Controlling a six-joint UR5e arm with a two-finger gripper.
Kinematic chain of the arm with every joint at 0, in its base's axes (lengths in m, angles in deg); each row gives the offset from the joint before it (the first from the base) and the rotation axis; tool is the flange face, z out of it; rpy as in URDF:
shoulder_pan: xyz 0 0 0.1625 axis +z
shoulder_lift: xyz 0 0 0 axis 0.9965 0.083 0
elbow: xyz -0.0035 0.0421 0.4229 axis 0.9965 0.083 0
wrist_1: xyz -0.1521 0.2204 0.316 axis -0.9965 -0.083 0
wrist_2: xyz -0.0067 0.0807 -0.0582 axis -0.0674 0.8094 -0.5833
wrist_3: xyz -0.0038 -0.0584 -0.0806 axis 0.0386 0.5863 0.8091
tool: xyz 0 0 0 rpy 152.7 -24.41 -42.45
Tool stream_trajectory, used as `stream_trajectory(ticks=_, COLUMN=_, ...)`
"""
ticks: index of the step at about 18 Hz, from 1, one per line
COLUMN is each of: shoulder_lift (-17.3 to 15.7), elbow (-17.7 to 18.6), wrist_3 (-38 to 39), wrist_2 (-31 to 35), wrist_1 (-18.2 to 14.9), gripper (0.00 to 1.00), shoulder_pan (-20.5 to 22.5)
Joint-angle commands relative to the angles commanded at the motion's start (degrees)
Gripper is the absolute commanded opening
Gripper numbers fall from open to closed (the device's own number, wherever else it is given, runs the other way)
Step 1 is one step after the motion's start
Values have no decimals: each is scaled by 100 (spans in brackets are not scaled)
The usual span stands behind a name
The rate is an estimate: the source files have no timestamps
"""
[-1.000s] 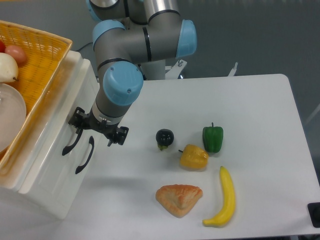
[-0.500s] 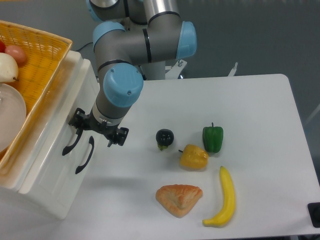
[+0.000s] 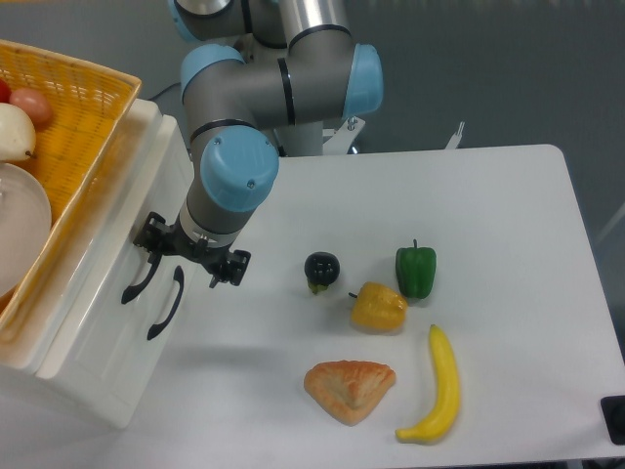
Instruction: Slide the top white drawer open
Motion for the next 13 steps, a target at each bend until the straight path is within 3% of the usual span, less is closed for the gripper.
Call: stream_trajectory(ticks=13, shoulder_lift=35, elbow=-9, wrist_3=-9, wrist_2=18, wrist_1=9, gripper=100, shoulder_pan=0)
